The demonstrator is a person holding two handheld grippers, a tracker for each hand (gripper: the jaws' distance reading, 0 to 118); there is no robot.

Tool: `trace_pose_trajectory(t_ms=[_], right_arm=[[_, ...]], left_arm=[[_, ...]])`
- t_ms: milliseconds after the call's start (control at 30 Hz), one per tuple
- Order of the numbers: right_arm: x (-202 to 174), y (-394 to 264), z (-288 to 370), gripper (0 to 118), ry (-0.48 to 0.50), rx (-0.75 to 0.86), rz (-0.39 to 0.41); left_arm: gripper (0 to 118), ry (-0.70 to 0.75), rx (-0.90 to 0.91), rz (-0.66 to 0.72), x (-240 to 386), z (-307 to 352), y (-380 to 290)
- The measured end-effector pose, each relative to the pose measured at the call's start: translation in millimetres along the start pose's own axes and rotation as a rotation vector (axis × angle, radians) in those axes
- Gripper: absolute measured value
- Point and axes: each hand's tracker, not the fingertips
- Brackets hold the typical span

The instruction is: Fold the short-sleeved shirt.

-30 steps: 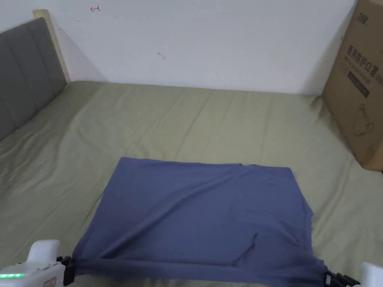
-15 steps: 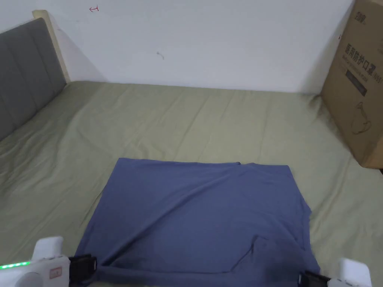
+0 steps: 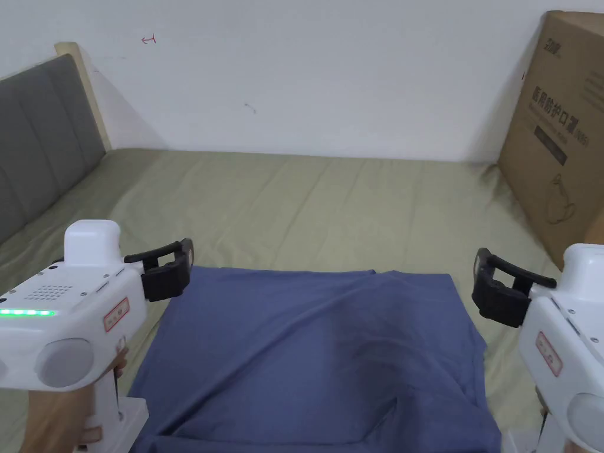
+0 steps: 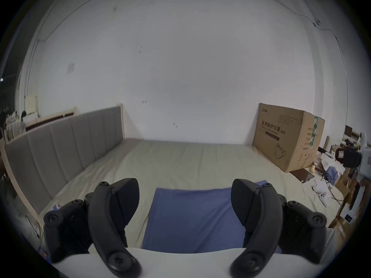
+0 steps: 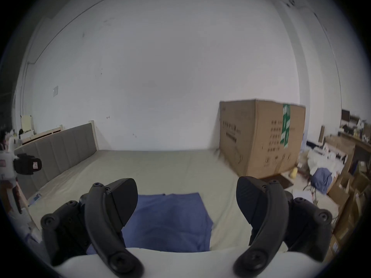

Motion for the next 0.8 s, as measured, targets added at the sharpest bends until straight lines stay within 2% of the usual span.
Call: trace_pose_trajectory(t_ms=[67,100,133,167,200,233,267,467,667,800], right_arm=[[-7,2,-1,104,-0.007,0.012,0.028],[-10,1,1,103,-0.013,0.02,0.037],[-13,0,2,99,-0.011,0.023,0.049],[-16,-1,5,89,-0.009,0.025,0.05],[-17,-2,3,56,-0.011,0.029,0.052],[-18,-3,3,23,-0.012,0.027,0.054],[-20,-4,3,0,-0.014,0.022,0.056],[-20,-6,4,0,0.004,0.026,0.051],[-19,-7,4,0,0.028,0.012,0.035],[-18,-14,0,0,0.035,-0.009,0.034]], left_arm=[[94,-0.004,0.02,-0.012,5,-4,0],[88,-0.003,0.028,-0.019,8,-4,-1],[77,-0.007,0.034,-0.02,11,-4,-3],[58,-0.009,0.037,-0.02,13,-6,-6],[19,-0.014,0.041,-0.007,14,-6,-8],[0,-0.022,0.045,0.005,14,-7,-10],[0,-0.024,0.065,0.024,13,-2,-13],[0,-0.024,0.012,0.003,7,0,-22],[0,0.016,-0.215,0.009,-29,-4,-54],[0,0.015,-0.413,0.079,-59,-8,-87]])
